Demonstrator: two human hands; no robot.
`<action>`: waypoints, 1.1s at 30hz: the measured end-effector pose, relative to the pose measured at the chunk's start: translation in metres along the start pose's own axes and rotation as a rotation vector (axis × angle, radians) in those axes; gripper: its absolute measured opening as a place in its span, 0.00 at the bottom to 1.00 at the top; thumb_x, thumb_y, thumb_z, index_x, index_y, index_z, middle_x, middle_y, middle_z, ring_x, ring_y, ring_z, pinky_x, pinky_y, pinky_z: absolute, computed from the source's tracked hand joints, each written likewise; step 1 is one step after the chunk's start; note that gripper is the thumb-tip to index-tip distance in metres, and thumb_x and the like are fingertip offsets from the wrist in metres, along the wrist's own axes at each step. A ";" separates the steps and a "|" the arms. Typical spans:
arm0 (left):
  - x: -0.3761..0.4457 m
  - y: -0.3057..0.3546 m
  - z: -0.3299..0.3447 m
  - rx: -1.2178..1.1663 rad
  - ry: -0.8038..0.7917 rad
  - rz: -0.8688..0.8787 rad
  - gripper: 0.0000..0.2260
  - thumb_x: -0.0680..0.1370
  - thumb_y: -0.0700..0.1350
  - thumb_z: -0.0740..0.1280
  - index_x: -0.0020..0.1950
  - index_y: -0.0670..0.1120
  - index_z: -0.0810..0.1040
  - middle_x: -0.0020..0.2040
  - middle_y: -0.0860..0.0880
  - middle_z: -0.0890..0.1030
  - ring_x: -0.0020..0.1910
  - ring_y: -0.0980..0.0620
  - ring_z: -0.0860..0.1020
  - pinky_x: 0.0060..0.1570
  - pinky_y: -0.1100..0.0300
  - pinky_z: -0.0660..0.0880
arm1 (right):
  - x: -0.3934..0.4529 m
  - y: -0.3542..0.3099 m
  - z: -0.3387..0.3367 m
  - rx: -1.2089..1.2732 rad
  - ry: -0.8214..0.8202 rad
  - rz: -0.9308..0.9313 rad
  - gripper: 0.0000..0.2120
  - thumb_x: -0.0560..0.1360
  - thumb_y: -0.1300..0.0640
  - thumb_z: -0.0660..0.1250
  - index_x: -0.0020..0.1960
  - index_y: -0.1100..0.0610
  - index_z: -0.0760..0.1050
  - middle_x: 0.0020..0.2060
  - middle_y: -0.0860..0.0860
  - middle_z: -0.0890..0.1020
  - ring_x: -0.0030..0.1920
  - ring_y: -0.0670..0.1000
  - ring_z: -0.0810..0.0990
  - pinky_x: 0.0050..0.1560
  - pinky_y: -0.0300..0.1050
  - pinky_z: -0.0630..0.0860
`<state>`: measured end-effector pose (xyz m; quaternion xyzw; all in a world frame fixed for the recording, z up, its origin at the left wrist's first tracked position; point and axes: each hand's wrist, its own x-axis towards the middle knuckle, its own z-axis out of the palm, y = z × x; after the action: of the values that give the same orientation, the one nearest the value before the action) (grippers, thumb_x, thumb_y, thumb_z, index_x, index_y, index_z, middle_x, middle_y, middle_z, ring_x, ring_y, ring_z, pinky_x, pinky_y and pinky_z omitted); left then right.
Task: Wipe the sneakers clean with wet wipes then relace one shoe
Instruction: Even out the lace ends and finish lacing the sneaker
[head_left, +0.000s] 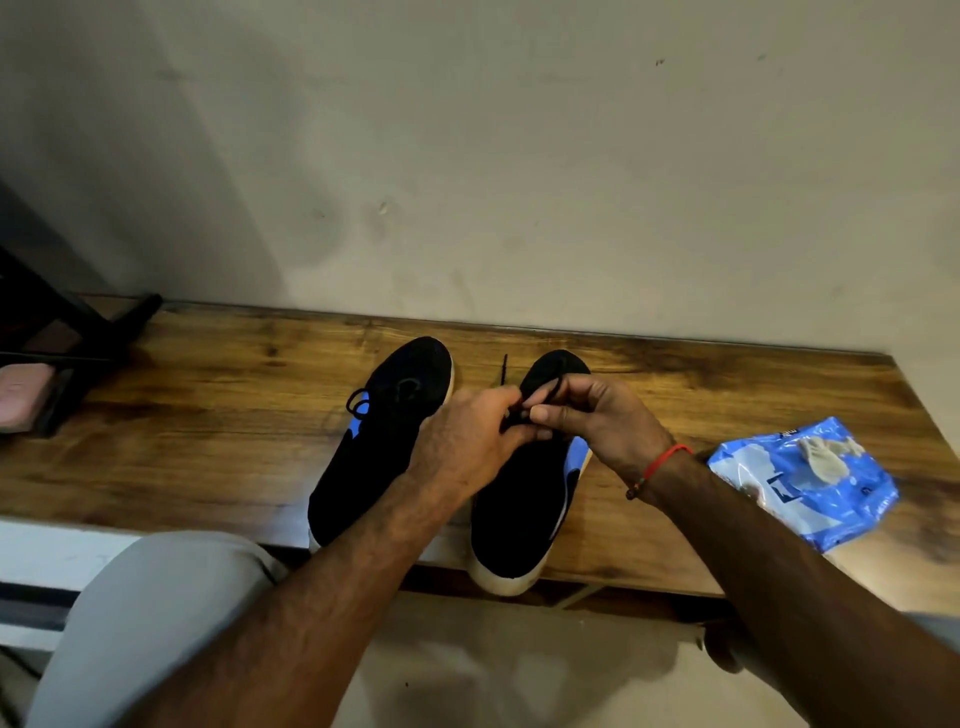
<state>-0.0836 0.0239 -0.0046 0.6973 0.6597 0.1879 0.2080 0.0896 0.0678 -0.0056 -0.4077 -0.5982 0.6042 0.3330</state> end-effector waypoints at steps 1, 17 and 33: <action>0.001 0.000 -0.002 -0.099 -0.036 -0.033 0.12 0.75 0.59 0.73 0.50 0.52 0.78 0.41 0.54 0.81 0.38 0.56 0.80 0.38 0.54 0.81 | 0.000 0.000 0.000 -0.014 0.001 -0.005 0.06 0.73 0.68 0.71 0.50 0.64 0.82 0.47 0.59 0.85 0.49 0.50 0.84 0.50 0.39 0.79; 0.000 0.000 0.004 -0.072 -0.016 0.110 0.11 0.79 0.56 0.69 0.47 0.48 0.81 0.38 0.52 0.79 0.35 0.56 0.78 0.37 0.53 0.80 | -0.001 -0.005 -0.007 -0.030 -0.069 0.007 0.05 0.73 0.65 0.72 0.49 0.62 0.83 0.43 0.55 0.86 0.45 0.50 0.83 0.47 0.43 0.80; 0.003 0.009 -0.009 -1.370 -0.172 -0.718 0.10 0.77 0.53 0.72 0.54 0.49 0.86 0.39 0.55 0.75 0.35 0.57 0.70 0.36 0.61 0.65 | -0.001 0.001 -0.005 0.068 0.028 0.074 0.08 0.78 0.61 0.68 0.51 0.65 0.82 0.43 0.52 0.85 0.44 0.47 0.82 0.48 0.44 0.79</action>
<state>-0.0808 0.0270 0.0080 0.1690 0.5636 0.4200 0.6909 0.0948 0.0693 -0.0067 -0.4264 -0.5571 0.6303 0.3325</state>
